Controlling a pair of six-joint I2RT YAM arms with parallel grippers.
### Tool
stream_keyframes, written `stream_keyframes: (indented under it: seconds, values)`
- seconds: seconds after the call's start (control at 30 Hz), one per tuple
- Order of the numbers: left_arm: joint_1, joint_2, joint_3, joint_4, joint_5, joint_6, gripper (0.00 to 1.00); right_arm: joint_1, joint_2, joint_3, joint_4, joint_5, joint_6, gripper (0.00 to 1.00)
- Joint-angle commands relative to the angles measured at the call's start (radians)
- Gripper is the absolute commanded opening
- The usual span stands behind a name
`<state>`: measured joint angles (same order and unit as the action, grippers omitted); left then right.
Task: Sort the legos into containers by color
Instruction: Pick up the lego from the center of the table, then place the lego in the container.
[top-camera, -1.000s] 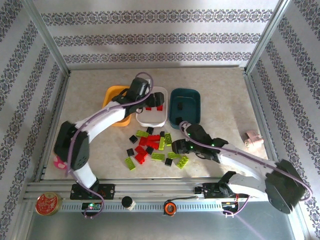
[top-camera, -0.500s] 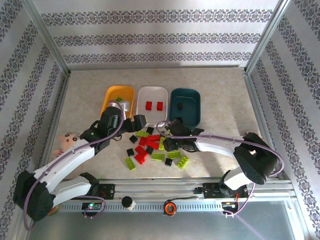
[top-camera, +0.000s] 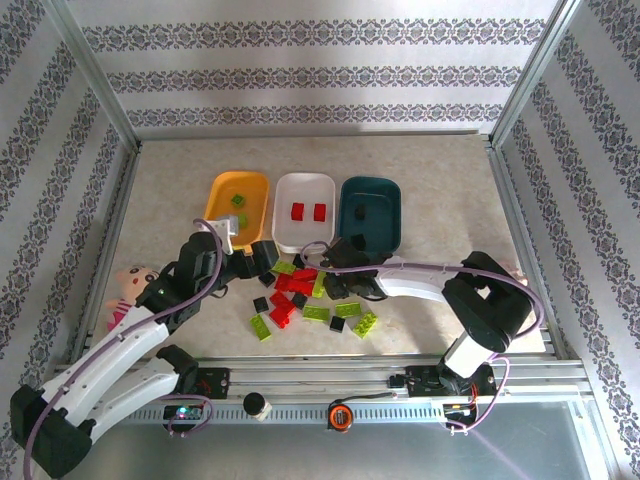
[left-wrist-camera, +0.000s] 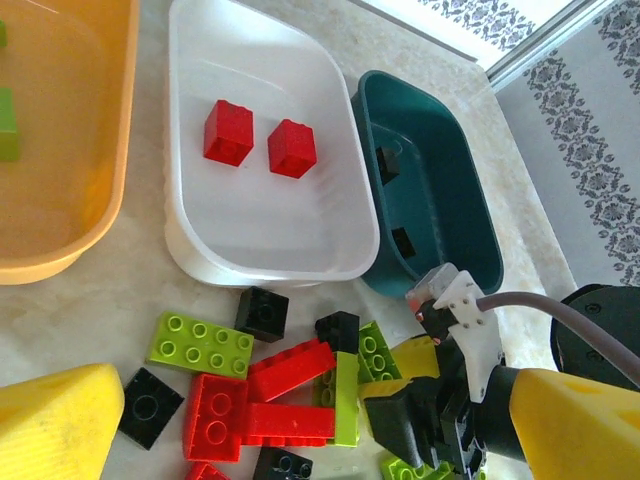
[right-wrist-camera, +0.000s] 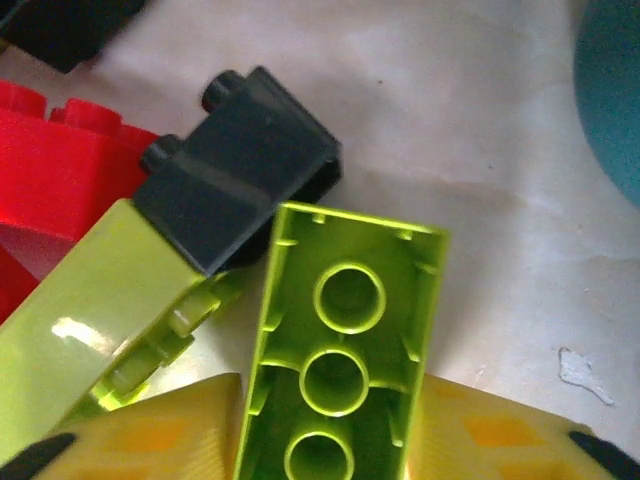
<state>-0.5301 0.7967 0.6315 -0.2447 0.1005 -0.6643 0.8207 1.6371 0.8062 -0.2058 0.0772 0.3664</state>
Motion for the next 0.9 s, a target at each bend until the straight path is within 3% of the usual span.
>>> stream_keyframes:
  seconds: [0.0,0.23,0.4,0.53,0.87]
  values:
    - [-0.001,-0.044,-0.02,-0.034,-0.037,-0.01,1.0,-0.004,-0.018,-0.023,0.001,0.012,0.01,0.35]
    - [-0.001,-0.071,-0.019,-0.071,-0.078,0.014,1.0,-0.007,-0.292,-0.134,-0.062,-0.047,0.006,0.23]
    - [0.0,-0.109,-0.029,-0.119,-0.128,0.041,1.0,-0.008,-0.41,-0.036,-0.13,-0.198,-0.056,0.2]
    - [0.0,-0.166,-0.043,-0.18,-0.181,0.031,1.0,-0.008,-0.26,0.165,-0.092,-0.297,-0.088,0.2]
    - [0.0,-0.297,-0.075,-0.279,-0.191,-0.01,1.0,-0.027,0.399,0.895,-0.094,-0.398,-0.071,0.2]
